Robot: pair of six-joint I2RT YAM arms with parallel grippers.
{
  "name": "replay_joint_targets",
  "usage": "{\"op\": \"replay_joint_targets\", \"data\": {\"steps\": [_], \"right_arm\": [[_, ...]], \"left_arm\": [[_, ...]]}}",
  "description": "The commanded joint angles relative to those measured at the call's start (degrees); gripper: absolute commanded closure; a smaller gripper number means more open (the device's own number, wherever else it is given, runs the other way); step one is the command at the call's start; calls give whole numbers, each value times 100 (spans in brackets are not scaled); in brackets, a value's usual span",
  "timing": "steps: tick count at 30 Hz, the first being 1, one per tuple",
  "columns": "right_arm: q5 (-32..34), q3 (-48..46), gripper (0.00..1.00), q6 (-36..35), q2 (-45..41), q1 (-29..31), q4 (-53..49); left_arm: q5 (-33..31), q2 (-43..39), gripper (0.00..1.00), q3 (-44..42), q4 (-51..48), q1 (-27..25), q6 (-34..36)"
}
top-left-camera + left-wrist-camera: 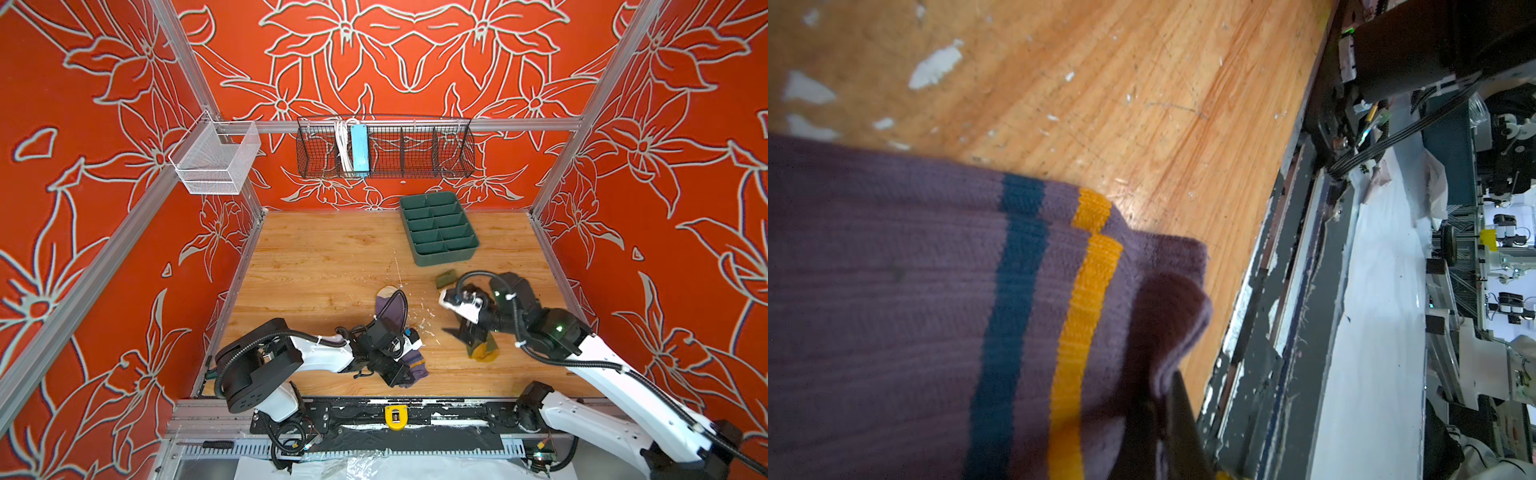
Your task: Roll the socks
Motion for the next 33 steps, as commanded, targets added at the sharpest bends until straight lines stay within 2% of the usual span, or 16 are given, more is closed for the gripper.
{"op": "replay_joint_targets", "data": {"steps": [1,6,8,11,14,20,26,33], "right_arm": [[593,-364,9,-760,-169,741,-833],[1401,-753,15,-286,241,2155,-405],[1546,-884,20,-118,571,2484,-92],[1819,-1104,21,-18,936,2811,782],[2140,-1279,22,-121,1364,2921,1706],[2384,-1446,28,-374,2112,2976,2666],[2282,-1639,32,-265,2418,2993,2997],[2255,-1831,40,-303,2300,3063,2767]], "left_arm": [[-498,389,100,-285,-545,-14,-29],[-457,408,100,-323,-527,3,-10],[-457,418,100,-353,-501,12,-15],[-500,445,100,-331,-582,21,35],[-495,456,100,-311,-596,23,59],[-451,499,100,-262,-686,30,151],[-477,420,100,-258,-812,30,256],[-591,274,100,-293,-888,39,282]]}}
